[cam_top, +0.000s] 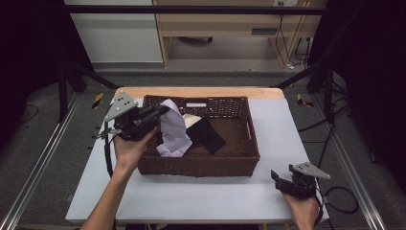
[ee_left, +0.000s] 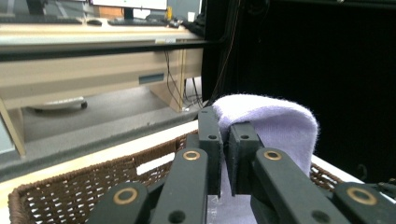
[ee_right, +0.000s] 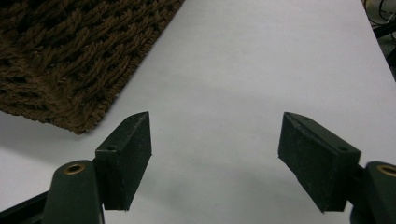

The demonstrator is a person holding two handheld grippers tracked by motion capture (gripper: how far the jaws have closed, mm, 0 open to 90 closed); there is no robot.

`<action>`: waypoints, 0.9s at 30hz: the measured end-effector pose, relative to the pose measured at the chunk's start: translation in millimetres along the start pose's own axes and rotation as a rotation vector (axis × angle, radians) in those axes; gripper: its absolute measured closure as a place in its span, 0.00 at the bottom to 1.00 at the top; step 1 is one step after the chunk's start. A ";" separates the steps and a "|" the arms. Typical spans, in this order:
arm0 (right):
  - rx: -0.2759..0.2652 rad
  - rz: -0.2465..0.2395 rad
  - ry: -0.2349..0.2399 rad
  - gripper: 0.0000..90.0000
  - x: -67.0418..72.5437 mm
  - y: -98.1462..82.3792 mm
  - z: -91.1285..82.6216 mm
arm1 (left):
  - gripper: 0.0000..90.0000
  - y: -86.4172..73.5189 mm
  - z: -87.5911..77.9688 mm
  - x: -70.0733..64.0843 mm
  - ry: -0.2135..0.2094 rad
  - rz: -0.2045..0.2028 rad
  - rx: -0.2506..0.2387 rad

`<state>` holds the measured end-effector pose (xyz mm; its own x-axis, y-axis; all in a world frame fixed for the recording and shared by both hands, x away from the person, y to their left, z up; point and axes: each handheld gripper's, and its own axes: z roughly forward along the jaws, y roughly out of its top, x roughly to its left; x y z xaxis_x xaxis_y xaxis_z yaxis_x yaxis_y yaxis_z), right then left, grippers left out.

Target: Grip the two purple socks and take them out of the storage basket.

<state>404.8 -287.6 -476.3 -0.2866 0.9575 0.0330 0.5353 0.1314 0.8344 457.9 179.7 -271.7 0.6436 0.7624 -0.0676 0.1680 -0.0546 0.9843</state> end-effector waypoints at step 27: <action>-0.006 0.005 0.004 0.29 1.5 -0.2 -2.5 | 0.94 -25.6 -72.4 -35.6 -0.066 0.098 0.033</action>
<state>402.3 -286.8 -475.0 -0.2873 0.9570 0.0389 0.5321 0.1257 0.8373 376.6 200.7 -282.7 0.7059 0.7082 0.0167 0.1256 -0.1482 0.9809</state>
